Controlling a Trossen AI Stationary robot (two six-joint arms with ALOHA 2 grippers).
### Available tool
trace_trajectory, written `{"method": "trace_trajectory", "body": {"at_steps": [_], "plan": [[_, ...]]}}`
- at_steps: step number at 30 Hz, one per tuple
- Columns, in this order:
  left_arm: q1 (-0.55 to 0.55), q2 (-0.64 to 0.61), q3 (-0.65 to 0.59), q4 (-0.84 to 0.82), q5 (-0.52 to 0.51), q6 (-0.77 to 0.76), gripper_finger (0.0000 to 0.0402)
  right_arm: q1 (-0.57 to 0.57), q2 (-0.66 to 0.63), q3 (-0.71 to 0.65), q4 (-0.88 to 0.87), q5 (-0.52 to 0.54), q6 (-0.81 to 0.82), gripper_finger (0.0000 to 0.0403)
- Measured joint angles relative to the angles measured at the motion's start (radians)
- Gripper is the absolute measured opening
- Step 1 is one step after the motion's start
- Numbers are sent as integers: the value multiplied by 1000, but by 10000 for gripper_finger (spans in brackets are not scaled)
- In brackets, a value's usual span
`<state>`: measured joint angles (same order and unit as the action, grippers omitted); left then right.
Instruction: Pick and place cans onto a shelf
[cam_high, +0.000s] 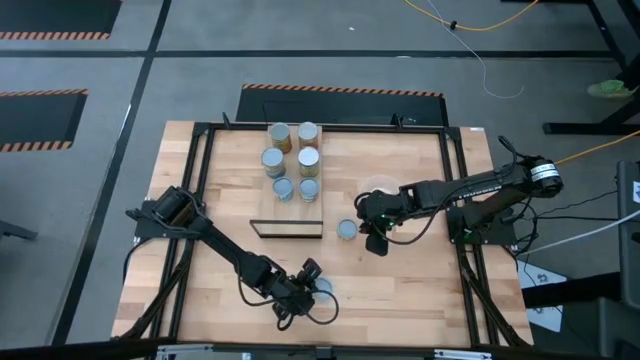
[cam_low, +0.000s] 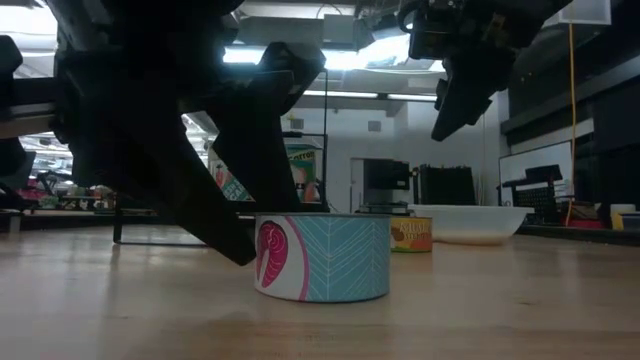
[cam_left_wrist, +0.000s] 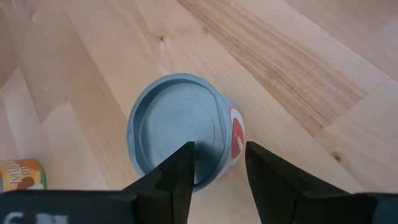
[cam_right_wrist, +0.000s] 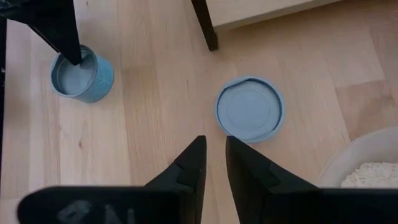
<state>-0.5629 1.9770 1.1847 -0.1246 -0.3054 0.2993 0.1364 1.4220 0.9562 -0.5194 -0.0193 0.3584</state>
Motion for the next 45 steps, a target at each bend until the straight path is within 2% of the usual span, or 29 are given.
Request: {"method": "trace_trajectory", "body": {"at_steps": [6, 14, 20, 34, 39, 45], "plan": [[0, 0, 0, 0, 0, -6, 122, 0, 0, 0, 0, 0, 0, 66], [0, -1, 0, 7, 0, -37, 53, 0, 0, 0, 0, 0, 0, 66], [-1, -2, 0, 8, 4, -117, 9, 0, 0, 0, 0, 0, 0, 66], [-1, 1, 14, 21, -29, -247, 3, 0, 0, 1, 0, 0, 0, 66], [-1, 2, 86, 15, -31, -282, 2, 0, 0, 1, -1, 0, 0, 66], [-1, 2, 250, -148, -33, -294, 2, 0, 0, 1, -1, 0, 0, 66]]}}
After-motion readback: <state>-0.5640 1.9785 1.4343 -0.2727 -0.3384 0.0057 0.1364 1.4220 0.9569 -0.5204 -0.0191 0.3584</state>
